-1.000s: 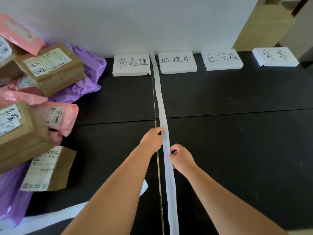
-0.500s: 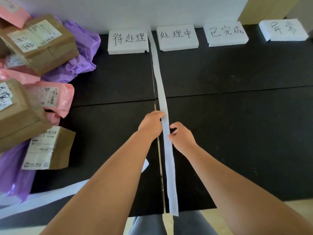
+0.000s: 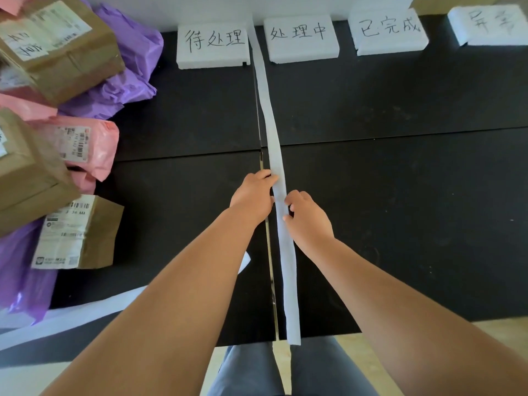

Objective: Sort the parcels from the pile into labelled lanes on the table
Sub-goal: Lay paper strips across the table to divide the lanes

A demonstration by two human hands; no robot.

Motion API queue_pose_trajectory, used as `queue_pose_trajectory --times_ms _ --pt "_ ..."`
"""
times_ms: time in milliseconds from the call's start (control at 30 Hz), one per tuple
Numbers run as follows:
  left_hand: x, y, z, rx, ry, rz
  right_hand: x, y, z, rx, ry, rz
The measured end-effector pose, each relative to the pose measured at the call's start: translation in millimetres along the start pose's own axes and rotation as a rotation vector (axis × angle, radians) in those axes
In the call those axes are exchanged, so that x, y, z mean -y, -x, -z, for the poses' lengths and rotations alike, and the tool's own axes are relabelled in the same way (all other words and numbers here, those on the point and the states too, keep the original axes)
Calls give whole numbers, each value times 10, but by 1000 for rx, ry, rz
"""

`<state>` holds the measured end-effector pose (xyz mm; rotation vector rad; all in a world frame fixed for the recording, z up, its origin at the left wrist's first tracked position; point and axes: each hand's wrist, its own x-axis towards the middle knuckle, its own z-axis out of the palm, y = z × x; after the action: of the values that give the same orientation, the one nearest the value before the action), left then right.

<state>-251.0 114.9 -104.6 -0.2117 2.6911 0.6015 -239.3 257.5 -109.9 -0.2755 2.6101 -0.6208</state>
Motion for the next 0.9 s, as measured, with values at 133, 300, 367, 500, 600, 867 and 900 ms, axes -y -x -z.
queue_pose_trajectory --times_ms 133,300,367,500,600,867,900 --pt "-5 51 -58 -10 -76 -15 -68 184 -12 19 164 194" --pt "-17 89 -84 -15 -201 -55 -142 320 -53 5 296 266" --pt "-25 114 -91 -9 -196 -40 -145 336 -55 10 326 276" --pt "-4 255 -138 -11 -96 -43 -142 400 -55 53 359 287" --pt "74 394 -185 -14 -72 -58 -163 497 -59 65 266 239" --pt "79 700 -290 -13 -38 -67 -183 820 -203 33 250 170" --pt "75 711 -307 -7 -51 -65 -179 831 -220 31 254 164"
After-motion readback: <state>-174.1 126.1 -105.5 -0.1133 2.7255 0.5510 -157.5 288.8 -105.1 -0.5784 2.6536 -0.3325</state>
